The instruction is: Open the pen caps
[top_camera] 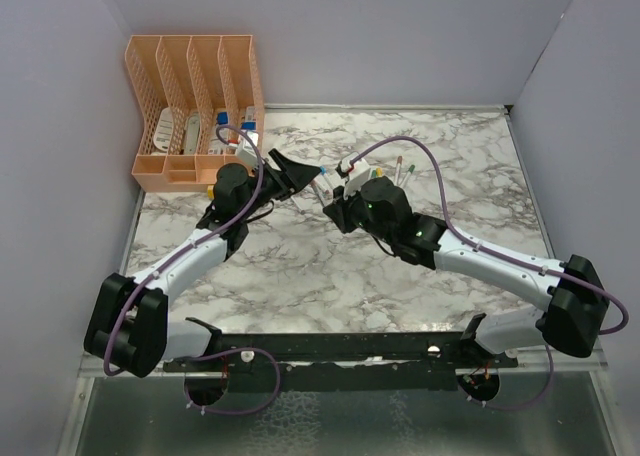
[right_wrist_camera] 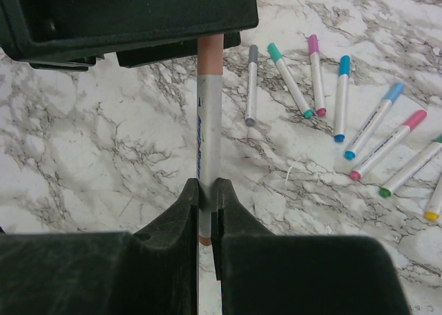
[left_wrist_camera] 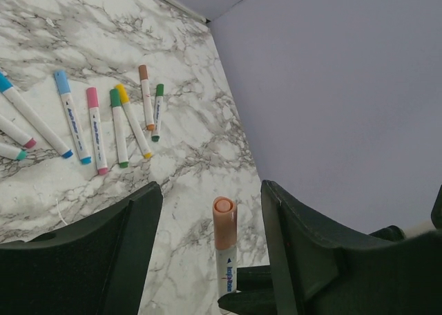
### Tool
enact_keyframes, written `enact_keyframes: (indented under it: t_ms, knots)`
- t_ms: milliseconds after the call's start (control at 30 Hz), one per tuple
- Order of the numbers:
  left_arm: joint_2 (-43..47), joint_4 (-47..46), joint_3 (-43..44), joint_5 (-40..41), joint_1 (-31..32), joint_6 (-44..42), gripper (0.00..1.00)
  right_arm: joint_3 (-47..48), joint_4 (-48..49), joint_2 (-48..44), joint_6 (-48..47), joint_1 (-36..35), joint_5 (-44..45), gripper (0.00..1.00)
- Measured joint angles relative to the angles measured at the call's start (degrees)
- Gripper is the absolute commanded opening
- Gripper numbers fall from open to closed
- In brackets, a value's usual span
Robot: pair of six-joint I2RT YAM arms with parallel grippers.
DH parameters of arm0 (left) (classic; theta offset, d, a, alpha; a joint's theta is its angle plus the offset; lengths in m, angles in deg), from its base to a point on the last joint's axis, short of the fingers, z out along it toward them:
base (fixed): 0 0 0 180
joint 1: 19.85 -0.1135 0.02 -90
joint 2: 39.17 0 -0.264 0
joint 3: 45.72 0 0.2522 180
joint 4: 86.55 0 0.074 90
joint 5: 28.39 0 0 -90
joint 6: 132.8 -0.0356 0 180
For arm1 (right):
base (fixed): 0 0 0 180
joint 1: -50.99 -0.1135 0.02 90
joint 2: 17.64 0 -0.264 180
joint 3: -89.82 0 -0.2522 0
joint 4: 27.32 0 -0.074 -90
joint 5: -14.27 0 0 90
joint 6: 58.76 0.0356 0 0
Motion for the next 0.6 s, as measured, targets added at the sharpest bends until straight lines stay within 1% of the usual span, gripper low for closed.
enact_keyframes:
  t_ms: [167, 300, 600]
  knots:
    - [-0.5, -0.1, 0.1, -0.4, 0.6, -0.8, 0.5, -0.1, -0.1, 0.0, -0.2, 0.0, 0.0, 0.01]
    - [-0.5, -0.2, 0.2, -0.9, 0.9, -1.6, 0.41, -0.2, -0.1, 0.0, -0.2, 0.0, 0.0, 0.01]
    - [-0.7, -0.2, 0.6, -2.1, 1.2, -2.9, 0.32, -0.2, -0.2, 0.0, -0.2, 0.0, 0.0, 0.01]
